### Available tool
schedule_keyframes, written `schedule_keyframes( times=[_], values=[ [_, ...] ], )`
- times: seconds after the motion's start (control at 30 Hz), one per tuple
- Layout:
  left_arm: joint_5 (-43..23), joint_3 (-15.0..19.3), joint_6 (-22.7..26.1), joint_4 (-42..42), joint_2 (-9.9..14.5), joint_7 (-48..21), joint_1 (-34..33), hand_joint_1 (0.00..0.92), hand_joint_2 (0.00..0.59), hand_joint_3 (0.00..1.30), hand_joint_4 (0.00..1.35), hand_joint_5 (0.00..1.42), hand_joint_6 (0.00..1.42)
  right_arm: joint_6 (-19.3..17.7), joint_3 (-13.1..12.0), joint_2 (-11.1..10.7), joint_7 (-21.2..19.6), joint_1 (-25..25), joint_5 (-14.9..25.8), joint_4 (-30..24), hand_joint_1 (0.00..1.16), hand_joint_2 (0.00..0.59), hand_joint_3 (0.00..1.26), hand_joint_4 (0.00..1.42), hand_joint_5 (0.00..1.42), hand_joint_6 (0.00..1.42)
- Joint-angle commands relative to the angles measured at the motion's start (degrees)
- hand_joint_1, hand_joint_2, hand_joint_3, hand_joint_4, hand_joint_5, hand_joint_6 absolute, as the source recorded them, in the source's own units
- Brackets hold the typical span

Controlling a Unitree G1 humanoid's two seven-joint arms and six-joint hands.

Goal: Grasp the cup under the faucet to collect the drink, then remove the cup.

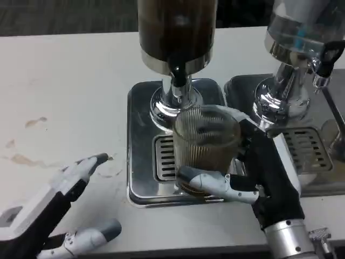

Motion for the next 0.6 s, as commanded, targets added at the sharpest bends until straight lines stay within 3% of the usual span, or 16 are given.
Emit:
schedule_keyframes(
  times=[0.03, 0.33, 0.6],
  values=[
    [1.87, -0.14, -0.44, -3.02, 0.05, 1.33, 3.40, 0.000, 0.124, 0.00, 0.00, 0.00, 0.00, 0.05, 0.28, -0.88, 1.83, 1.83, 1.74, -5.84, 1.05, 0.141, 0.76, 0.80, 0.95, 1.36],
    [10.32, 0.44, -0.69, -7.08, 0.32, 6.17, 7.44, 0.000, 0.122, 0.00, 0.00, 0.00, 0.00, 1.29, 0.19, -2.21, 4.12, 4.45, 2.62, -9.32, 1.05, 0.141, 0.76, 0.80, 0.95, 1.37],
    [12.97, 0.01, -0.18, -6.79, 0.33, 8.94, 7.73, 0.000, 0.121, 0.00, 0.00, 0.00, 0.00, 0.63, -0.86, -3.41, 5.73, 4.93, 4.42, -9.67, 1.05, 0.141, 0.76, 0.81, 0.96, 1.37]
  ],
)
